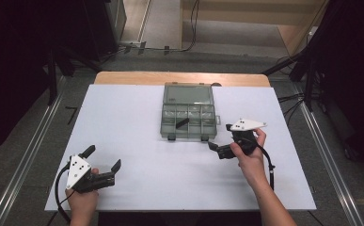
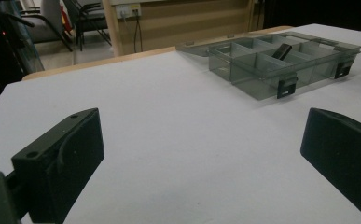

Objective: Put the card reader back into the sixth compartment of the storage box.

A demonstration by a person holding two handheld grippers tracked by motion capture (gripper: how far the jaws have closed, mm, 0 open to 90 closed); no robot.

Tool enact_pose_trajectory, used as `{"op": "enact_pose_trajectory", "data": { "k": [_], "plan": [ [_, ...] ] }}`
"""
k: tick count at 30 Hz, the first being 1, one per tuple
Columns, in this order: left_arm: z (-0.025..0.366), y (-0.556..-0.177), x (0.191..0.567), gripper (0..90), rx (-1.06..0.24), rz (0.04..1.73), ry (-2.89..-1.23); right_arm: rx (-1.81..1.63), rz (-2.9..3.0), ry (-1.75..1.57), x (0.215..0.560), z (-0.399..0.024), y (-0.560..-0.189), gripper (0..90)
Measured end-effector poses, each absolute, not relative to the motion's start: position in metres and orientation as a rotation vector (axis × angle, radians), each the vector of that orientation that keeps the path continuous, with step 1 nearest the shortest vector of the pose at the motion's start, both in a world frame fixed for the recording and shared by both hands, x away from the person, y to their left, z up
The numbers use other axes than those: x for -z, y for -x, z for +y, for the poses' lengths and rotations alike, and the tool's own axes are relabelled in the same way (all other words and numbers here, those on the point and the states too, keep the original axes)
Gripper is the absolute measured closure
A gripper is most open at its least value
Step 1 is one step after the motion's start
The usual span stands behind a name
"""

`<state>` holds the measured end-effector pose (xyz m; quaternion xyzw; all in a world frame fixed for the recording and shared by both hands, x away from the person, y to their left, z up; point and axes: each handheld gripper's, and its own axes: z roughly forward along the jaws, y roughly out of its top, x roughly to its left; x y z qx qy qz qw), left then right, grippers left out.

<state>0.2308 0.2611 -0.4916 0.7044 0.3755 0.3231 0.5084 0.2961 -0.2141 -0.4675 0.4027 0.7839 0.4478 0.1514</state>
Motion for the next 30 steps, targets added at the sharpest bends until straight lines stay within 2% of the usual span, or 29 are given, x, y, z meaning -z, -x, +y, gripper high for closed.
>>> {"op": "enact_pose_trajectory", "data": {
  "k": [30],
  "plan": [
    [0.261,-0.23,0.492,0.0,-0.781,0.904,-1.7,-1.358,2.182,-1.204,0.487,-0.263,-0.258,0.0]
  ]
}}
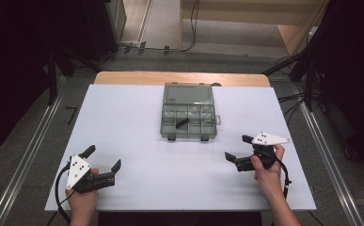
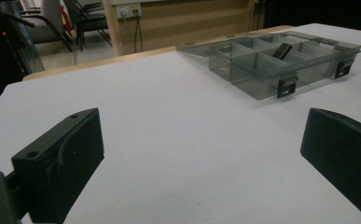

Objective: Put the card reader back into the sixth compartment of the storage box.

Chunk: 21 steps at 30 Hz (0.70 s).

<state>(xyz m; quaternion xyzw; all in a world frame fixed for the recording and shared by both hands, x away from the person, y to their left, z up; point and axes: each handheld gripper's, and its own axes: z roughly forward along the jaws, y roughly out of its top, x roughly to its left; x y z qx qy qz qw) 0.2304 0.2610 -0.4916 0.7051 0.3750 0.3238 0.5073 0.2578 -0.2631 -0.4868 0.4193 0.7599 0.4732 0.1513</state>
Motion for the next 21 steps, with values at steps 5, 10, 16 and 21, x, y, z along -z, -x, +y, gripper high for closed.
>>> {"op": "enact_pose_trajectory", "data": {
  "k": [5,10,16,21],
  "plan": [
    [0.261,-0.23,0.492,0.0,-0.781,0.904,-1.701,-1.37,2.157,-1.224,0.489,-0.274,-0.251,0.0],
    [0.261,-0.23,0.492,0.0,-0.779,0.903,-1.7,-1.401,2.137,-1.223,0.493,-0.283,-0.244,0.0],
    [0.261,-0.23,0.492,0.0,-0.777,0.904,-1.697,-1.416,2.114,-1.233,0.495,-0.293,-0.235,0.0],
    [0.261,-0.23,0.492,0.0,-0.777,0.903,-1.696,-1.412,2.096,-1.234,0.496,-0.3,-0.228,0.0]
  ]
}}
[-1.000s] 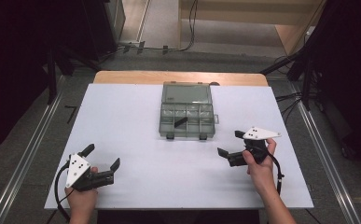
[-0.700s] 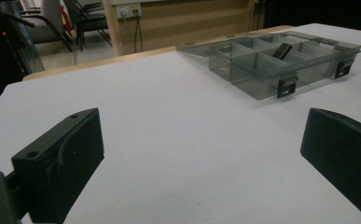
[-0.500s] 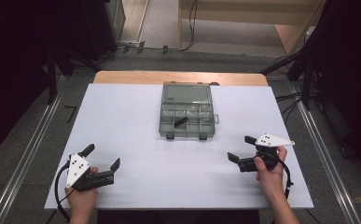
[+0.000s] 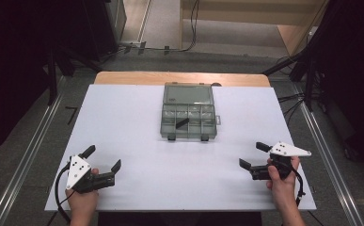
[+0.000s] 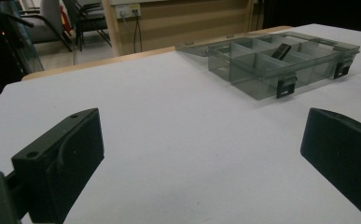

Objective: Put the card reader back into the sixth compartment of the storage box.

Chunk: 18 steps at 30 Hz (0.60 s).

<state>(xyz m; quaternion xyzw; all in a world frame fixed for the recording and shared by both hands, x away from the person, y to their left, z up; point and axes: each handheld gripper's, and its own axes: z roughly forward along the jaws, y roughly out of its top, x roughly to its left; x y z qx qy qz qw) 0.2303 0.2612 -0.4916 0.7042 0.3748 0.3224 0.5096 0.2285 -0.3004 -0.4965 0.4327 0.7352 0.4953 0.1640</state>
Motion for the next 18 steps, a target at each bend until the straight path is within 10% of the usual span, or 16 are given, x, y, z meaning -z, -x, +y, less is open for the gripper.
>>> {"op": "enact_pose_trajectory", "data": {
  "k": [18],
  "plan": [
    [0.262,-0.231,0.491,0.0,-0.771,0.905,-1.695,-1.416,2.032,-1.247,0.501,-0.328,-0.21,0.0]
  ]
}}
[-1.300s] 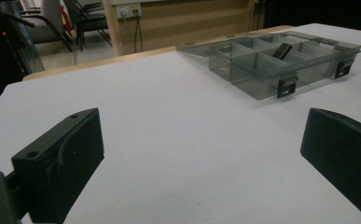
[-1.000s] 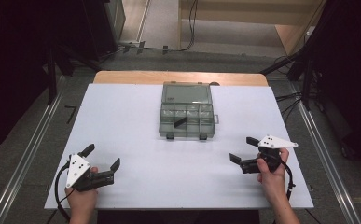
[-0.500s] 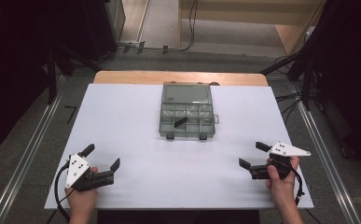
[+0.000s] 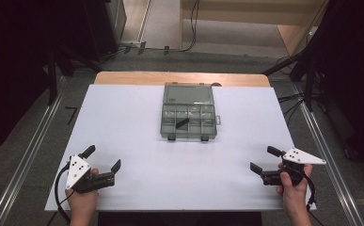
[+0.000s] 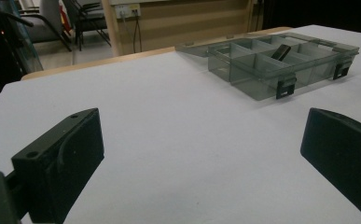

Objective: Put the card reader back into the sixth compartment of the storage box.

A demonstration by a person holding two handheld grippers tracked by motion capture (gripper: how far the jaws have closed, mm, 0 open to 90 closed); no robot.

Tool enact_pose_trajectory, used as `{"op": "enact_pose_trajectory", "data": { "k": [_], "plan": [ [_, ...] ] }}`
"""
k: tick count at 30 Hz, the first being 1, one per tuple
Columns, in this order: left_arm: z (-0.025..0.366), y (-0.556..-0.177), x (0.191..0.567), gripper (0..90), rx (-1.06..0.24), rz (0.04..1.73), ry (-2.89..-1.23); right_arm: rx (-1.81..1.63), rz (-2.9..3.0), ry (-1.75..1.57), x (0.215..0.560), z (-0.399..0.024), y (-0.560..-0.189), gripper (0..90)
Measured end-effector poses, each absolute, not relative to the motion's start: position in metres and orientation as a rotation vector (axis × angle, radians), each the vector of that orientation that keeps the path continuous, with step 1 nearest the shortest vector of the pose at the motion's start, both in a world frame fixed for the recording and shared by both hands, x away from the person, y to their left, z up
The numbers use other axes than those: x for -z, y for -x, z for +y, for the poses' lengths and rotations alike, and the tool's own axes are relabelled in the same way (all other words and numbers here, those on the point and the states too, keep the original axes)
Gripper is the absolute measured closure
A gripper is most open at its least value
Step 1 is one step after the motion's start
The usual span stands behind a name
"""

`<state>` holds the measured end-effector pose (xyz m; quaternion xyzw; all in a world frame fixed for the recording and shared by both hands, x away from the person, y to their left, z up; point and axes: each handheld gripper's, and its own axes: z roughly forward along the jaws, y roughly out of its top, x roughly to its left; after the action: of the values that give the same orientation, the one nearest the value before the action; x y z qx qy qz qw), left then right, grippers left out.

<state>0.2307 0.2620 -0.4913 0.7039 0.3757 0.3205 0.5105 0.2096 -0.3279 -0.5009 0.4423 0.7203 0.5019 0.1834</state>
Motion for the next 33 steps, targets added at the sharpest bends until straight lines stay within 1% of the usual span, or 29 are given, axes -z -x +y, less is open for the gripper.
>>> {"op": "enact_pose_trajectory", "data": {
  "k": [13,20,33],
  "plan": [
    [0.263,-0.231,0.491,0.0,-0.762,0.906,-1.69,-1.374,1.933,-1.326,0.504,-0.351,-0.195,0.0],
    [0.263,-0.231,0.491,0.0,-0.76,0.907,-1.689,-1.414,1.882,-1.316,0.506,-0.365,-0.192,0.0],
    [0.264,-0.232,0.491,0.0,-0.759,0.908,-1.688,-1.43,1.878,-1.311,0.513,-0.367,-0.194,0.0]
  ]
}}
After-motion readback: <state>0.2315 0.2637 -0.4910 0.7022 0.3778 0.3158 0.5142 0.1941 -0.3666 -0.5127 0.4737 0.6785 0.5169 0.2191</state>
